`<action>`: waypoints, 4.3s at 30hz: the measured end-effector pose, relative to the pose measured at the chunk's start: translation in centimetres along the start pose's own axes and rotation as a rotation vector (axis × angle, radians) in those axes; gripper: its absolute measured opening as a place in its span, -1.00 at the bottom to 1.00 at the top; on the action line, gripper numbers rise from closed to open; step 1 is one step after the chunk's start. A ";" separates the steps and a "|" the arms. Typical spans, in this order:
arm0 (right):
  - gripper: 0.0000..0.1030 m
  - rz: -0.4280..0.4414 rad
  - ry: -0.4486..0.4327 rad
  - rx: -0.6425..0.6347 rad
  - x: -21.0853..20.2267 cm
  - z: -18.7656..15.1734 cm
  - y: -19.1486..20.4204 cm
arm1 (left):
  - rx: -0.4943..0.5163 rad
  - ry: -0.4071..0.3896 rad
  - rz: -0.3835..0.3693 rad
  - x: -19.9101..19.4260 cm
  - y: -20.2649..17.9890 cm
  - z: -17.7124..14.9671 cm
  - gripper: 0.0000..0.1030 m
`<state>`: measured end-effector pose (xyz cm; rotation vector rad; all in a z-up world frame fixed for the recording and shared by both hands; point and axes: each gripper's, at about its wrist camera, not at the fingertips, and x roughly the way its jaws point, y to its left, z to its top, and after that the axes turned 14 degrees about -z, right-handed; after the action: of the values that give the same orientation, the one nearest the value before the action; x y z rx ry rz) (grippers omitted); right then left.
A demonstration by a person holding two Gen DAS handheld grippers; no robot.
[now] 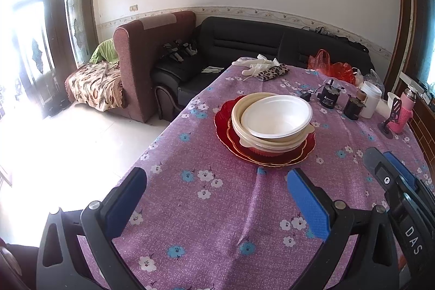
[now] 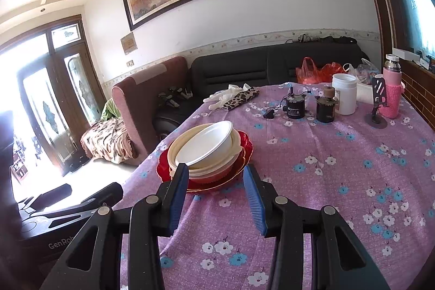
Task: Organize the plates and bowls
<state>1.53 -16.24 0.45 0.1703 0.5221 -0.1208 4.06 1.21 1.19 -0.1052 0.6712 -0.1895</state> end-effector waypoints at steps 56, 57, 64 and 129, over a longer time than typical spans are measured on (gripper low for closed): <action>0.77 -0.469 0.381 0.008 8.7 -7.5 -19.7 | 0.144 0.301 -0.199 17.4 -16.9 -7.8 1.00; 0.81 -0.472 0.383 0.007 8.8 -7.5 -19.7 | 0.144 0.303 -0.196 17.4 -17.0 -7.8 1.00; 0.98 -0.498 0.401 0.030 8.9 -7.7 -20.3 | 0.145 0.303 -0.194 17.6 -17.0 -7.9 1.00; 0.98 -0.527 0.406 0.044 8.8 -7.7 -20.6 | 0.146 0.302 -0.194 17.7 -17.1 -8.0 1.00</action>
<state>2.08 -35.53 -13.25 0.0956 0.9624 -0.6209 10.21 -19.44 -13.07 -0.0006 0.9461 -0.4460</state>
